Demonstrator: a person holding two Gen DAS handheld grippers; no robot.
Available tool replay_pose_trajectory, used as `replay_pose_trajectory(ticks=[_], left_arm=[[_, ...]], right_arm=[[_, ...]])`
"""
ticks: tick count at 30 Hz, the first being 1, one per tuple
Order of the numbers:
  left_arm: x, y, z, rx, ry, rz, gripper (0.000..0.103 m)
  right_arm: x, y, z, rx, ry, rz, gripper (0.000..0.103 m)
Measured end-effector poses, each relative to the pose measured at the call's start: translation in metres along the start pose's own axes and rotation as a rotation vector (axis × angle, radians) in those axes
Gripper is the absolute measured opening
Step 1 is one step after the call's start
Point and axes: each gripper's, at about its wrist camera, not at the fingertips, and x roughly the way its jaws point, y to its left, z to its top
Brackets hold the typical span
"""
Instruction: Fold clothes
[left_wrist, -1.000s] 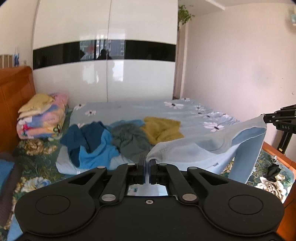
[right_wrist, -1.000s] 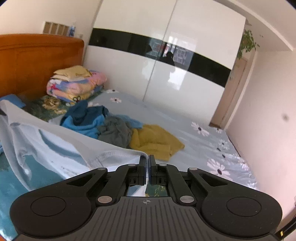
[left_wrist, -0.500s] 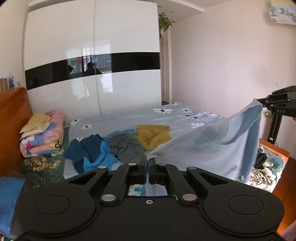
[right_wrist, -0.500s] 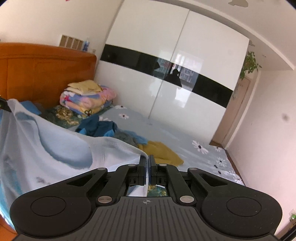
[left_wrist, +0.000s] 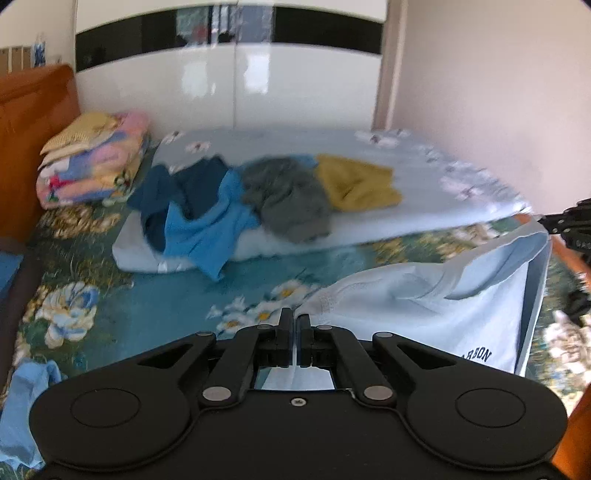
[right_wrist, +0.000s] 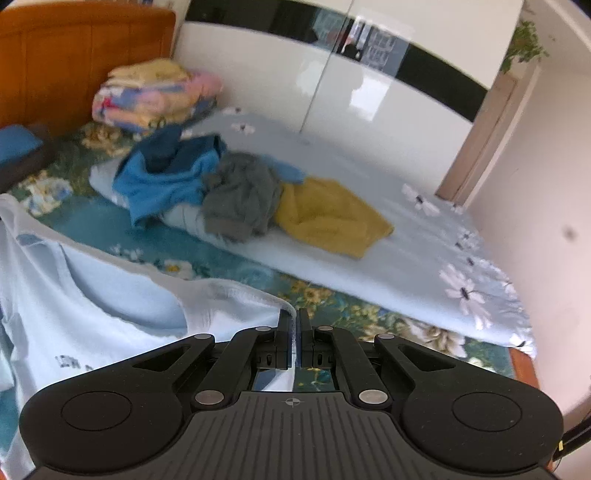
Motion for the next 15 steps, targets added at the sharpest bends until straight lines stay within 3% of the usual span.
replay_pose_trajectory(ticks=[5, 15], left_arm=[[0.054, 0.006, 0.003, -0.034, 0.044, 0.071, 0.000], [0.167, 0.001, 0.044, -0.083, 0.088, 0.173, 0.000]], right_arm=[[0.069, -0.001, -0.003, -0.014, 0.031, 0.055, 0.001], [0.202, -0.038, 0.017, -0.037, 0.075, 0.142, 0.001]])
